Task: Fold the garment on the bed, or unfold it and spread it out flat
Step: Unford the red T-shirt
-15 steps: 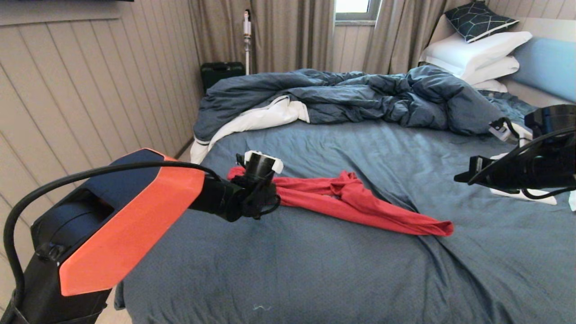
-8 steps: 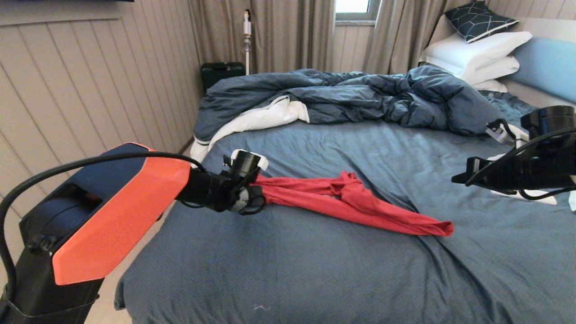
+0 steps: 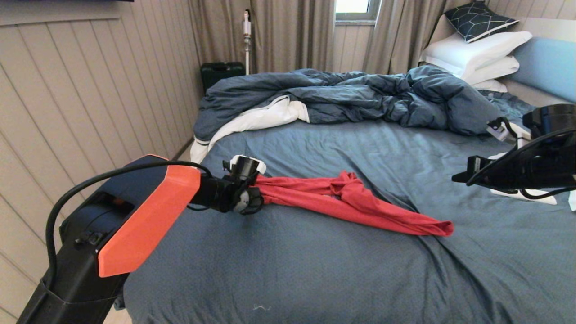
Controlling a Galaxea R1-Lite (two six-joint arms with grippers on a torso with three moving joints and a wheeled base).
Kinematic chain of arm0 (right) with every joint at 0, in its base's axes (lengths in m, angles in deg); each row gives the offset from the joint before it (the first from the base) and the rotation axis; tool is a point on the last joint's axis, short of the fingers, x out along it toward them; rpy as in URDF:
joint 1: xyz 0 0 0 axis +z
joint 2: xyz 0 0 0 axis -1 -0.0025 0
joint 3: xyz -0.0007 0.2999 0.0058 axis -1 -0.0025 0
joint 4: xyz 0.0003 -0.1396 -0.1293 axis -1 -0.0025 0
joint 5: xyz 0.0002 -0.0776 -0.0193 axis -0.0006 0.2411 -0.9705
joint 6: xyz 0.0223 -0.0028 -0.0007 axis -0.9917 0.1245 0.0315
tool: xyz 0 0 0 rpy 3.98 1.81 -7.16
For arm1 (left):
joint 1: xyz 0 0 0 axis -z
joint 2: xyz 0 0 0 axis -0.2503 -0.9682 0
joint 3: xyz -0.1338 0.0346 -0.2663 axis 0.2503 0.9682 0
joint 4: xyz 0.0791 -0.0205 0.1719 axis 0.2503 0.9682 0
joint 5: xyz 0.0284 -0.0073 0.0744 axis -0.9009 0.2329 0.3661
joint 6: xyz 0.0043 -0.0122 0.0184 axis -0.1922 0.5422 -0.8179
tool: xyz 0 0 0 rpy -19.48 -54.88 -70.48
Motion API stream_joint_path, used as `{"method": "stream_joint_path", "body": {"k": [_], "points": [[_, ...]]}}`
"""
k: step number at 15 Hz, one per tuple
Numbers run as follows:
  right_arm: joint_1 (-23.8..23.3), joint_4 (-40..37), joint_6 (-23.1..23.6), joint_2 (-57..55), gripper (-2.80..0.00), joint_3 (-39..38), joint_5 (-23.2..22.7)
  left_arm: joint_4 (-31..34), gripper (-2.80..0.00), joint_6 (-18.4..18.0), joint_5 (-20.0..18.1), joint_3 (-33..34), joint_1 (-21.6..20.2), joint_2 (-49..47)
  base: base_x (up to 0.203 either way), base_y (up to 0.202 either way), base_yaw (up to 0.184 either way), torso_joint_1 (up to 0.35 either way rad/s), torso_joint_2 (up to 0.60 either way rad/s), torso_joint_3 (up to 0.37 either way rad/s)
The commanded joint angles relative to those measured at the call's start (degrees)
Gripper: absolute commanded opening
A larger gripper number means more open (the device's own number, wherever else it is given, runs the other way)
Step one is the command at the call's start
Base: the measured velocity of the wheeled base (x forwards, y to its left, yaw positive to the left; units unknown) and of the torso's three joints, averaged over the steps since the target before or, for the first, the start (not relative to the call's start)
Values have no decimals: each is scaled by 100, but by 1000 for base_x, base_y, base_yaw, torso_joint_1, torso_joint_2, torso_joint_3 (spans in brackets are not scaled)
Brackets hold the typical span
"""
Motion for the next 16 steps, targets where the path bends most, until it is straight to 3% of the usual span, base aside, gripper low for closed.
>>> {"method": "stream_joint_path", "body": {"k": [1,7,13,16], "points": [[-1,-4,4,-19,-280,7,-14,0,-280,26,17,-9,6,-170,0,0,0,0,0,0],[-6,-4,4,-50,-280,7,-14,15,-280,86,84,250,128,216,0,0,0,0,0,0],[3,-4,-4,-27,-280,7,-6,-9,-280,156,97,1665,275,1230,0,0,0,0,0,0],[3,-4,-4,-34,-280,-2,-6,-364,-280,142,92,2566,305,1599,0,0,0,0,0,0]]}}
